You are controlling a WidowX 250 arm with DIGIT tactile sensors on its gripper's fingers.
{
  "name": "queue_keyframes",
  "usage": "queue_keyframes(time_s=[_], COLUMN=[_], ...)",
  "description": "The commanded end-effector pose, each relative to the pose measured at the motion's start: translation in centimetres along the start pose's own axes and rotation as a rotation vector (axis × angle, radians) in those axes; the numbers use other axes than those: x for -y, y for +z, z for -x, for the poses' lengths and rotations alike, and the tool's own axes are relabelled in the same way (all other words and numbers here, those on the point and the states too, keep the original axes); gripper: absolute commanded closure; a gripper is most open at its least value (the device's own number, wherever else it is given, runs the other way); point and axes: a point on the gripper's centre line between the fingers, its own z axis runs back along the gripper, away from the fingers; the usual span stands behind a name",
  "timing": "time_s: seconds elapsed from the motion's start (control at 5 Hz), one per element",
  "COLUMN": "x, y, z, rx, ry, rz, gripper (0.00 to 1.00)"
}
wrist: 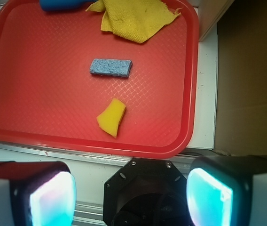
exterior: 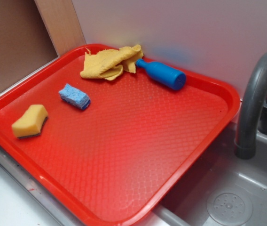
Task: Grab the green sponge.
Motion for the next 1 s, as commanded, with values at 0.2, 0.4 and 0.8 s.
queue_keyframes(time_s=[0.2,0.4,0.8], x=[-0.01,-0.26,-0.11], y=[-0.13,-0.19,-0.76], z=[-0.17,-0.37,-0.23], rx=[-0.003,0.009,-0.003], ry=[-0.023,-0.011,-0.008], rz=[0.0,-0.012,-0.019], gripper=[0.0,0.0,0.0])
